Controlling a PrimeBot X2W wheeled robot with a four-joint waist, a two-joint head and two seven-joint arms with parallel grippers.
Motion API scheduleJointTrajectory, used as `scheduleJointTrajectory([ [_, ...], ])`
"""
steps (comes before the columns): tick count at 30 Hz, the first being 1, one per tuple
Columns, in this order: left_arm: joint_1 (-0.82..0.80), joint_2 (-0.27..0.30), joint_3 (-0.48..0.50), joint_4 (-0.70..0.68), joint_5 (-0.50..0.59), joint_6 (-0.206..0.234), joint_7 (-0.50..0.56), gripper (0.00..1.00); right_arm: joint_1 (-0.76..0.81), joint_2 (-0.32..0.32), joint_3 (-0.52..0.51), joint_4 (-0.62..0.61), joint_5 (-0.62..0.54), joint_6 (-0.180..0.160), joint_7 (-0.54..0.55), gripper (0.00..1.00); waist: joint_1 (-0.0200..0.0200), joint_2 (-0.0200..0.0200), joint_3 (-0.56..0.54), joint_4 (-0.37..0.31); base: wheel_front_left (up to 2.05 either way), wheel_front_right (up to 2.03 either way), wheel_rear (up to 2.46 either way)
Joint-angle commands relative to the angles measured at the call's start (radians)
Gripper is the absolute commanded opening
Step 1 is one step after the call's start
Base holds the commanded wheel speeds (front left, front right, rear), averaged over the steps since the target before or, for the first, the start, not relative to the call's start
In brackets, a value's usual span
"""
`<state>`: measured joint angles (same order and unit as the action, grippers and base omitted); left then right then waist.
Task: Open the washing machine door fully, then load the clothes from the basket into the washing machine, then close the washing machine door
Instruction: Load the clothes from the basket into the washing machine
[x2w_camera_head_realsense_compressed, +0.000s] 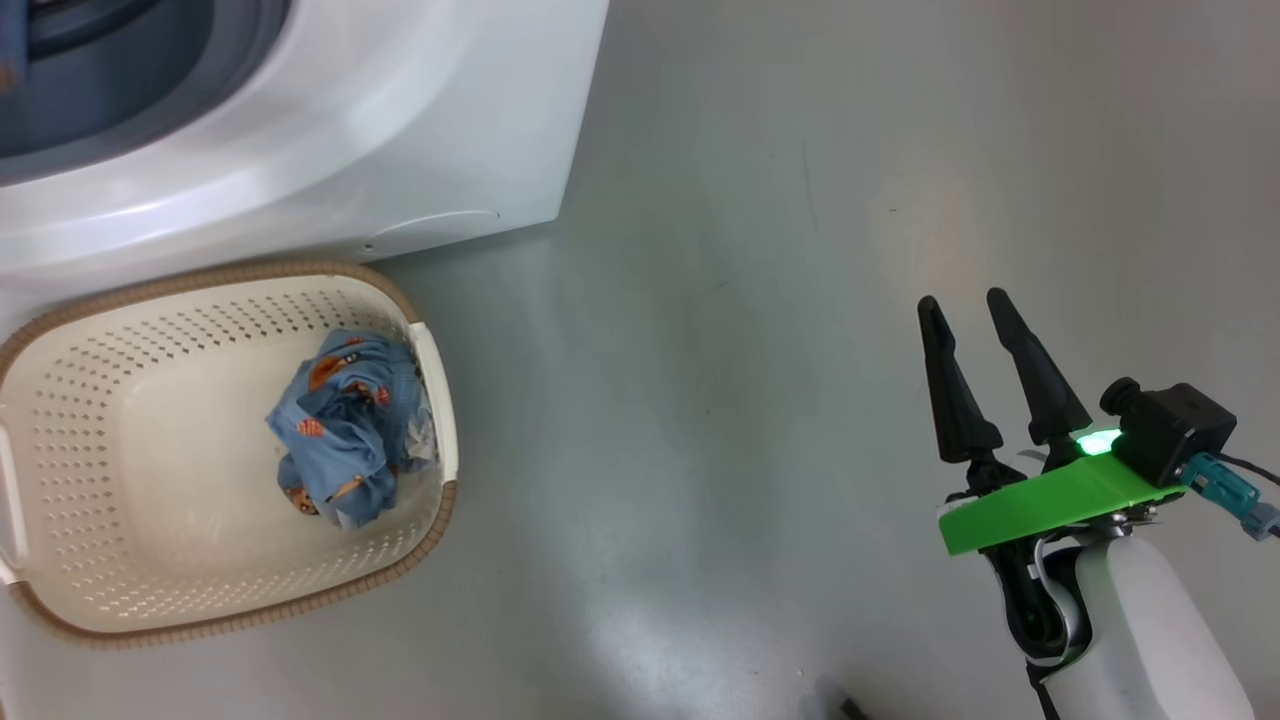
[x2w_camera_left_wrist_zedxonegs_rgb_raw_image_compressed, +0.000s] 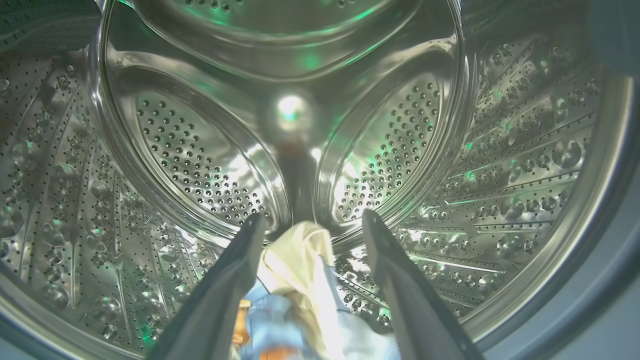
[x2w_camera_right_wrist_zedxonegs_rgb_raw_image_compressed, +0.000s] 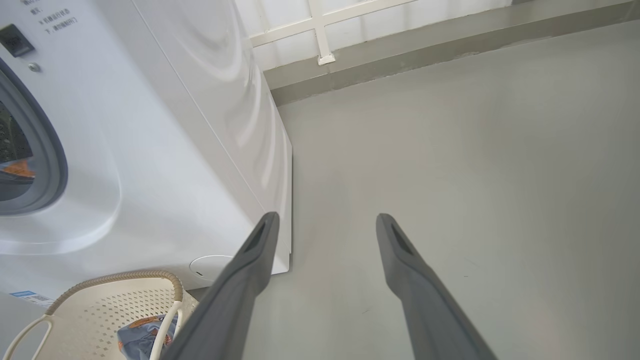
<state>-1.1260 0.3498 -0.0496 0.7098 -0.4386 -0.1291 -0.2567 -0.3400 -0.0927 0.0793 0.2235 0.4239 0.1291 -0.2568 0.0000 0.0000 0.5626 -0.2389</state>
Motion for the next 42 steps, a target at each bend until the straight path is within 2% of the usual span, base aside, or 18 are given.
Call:
scheduleJointTrajectory([
  [1,0.024,0.04,0.013,-0.022,-0.006,-0.002,-0.005,1.0,-0.002,-0.004,0.019,-0.02,-0.005,0.002,-0.005,1.0,0.0,0.0,-0.003,0.004,0.0,0.0,0.0],
  [11,0.055,0.026,0.001,-0.003,-0.029,-0.002,-0.005,1.0,-0.004,-0.011,0.021,-0.019,-0.006,0.002,-0.005,1.0,0.0,0.0,-0.009,0.018,0.0,0.0,0.0],
  [18,0.137,-0.009,0.019,-0.036,-0.029,-0.002,-0.005,1.0,0.002,-0.02,0.018,-0.012,-0.008,0.002,-0.005,1.0,0.0,0.0,-0.037,0.04,0.0,0.0,0.0],
  [37,0.592,-0.151,0.112,-0.212,0.048,-0.002,-0.005,1.0,0.096,-0.091,0.002,0.022,0.004,0.002,-0.005,1.0,0.0,0.0,-0.25,0.144,0.0,0.0,0.0],
  [42,0.701,-0.173,0.125,-0.266,0.075,-0.002,-0.005,1.0,0.134,-0.111,0.001,0.031,0.012,0.002,-0.005,1.0,0.0,0.0,-0.314,0.173,0.0,0.0,0.0],
])
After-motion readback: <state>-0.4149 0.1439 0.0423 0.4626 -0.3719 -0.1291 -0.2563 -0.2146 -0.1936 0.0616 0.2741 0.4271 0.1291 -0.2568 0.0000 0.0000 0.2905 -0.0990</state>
